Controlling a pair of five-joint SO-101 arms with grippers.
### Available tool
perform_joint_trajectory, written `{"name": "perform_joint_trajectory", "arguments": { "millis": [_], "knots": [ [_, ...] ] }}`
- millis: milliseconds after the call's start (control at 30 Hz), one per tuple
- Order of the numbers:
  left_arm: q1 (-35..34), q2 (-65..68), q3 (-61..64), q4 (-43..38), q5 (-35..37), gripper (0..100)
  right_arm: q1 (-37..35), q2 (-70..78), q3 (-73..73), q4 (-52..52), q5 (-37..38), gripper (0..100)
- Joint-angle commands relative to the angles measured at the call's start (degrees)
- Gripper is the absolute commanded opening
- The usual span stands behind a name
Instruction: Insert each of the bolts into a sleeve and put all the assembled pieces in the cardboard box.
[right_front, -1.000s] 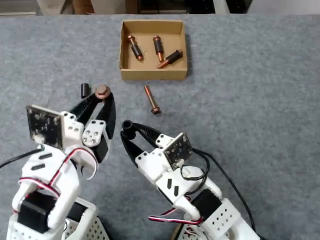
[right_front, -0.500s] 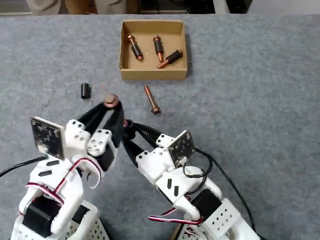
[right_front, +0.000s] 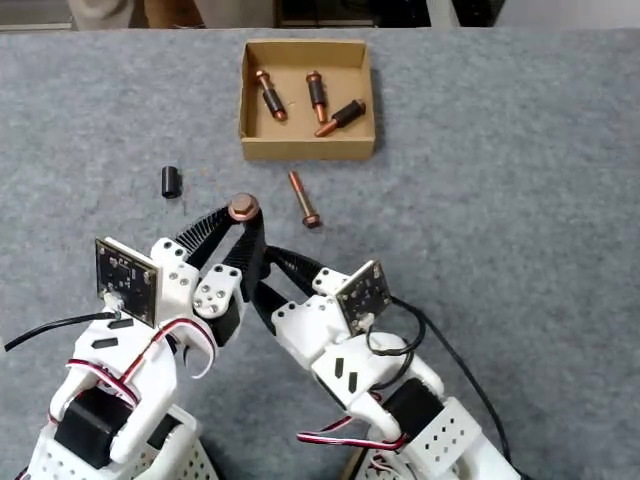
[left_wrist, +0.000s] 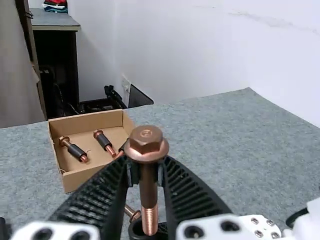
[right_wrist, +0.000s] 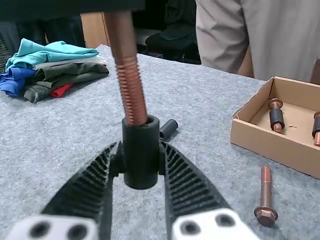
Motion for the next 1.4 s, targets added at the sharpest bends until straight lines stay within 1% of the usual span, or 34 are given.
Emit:
{"name": "perform_joint_trajectory", "arguments": {
  "millis": [0, 100, 300, 700, 767, 833, 900, 1300, 1367],
  "knots": [
    [-0.3, 0.6, -0.4, -1.3, -2.7, 2, -0.5, -0.6, 0.0, -1.4, 1.1, 0.1],
    [-0.4, 4.3, -1.7, -2.0, -4.4, 2, -0.5, -0.7, 0.0, -1.4, 4.0, 0.1],
    [-0.3, 11.6, -5.0, -2.4, -4.1, 2, -0.5, -0.7, 0.0, -1.4, 4.7, 0.1],
    [-0.2, 12.0, -5.5, -1.6, -4.0, 2, -0.3, -0.8, 0.0, -1.4, 4.7, 0.1],
    [-0.2, 12.0, -6.5, 0.6, -2.9, 2, -0.3, -0.8, 0.0, -1.4, 4.7, 0.1],
    [-0.2, 12.4, -8.6, 4.0, 0.5, 2, -0.3, -0.8, 0.0, -1.5, 4.7, 0.1],
    [-0.2, 12.4, -10.2, 6.8, 2.5, 2, -0.2, -0.8, 0.0, -1.5, 4.7, 0.1],
    [-0.5, 12.5, -10.5, 8.0, 3.2, 2, -0.4, -0.8, 0.0, -2.5, 4.7, 0.1],
    [-0.5, 12.5, -10.8, 9.7, 3.2, 6, -0.3, -0.8, 0.0, -2.5, 4.7, 0.1]
  ]
}}
